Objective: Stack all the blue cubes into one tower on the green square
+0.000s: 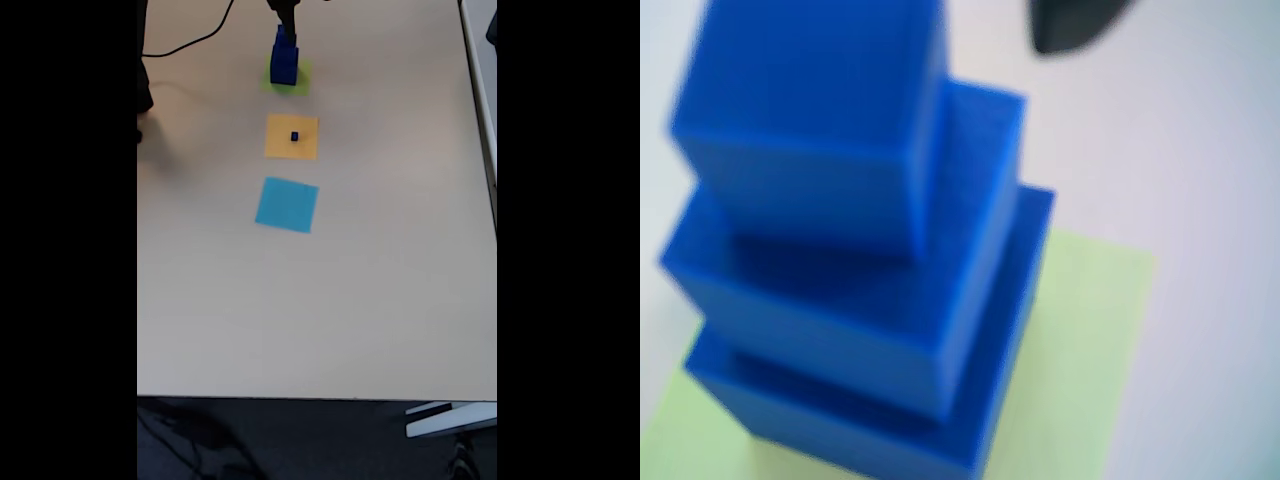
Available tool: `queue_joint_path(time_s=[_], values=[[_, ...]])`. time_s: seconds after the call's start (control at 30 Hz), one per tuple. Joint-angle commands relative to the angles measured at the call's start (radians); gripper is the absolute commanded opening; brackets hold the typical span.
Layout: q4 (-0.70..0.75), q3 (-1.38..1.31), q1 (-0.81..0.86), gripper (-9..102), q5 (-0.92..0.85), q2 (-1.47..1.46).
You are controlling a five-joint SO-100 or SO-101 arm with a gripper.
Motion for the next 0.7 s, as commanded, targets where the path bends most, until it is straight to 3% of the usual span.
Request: queue_joint_path(time_s=[0.0, 0.67], values=[[0.002, -0.003, 0.011, 24, 0.008, 0.095], [-0.035, 0.005, 0.023, 21, 0.012, 0.083]])
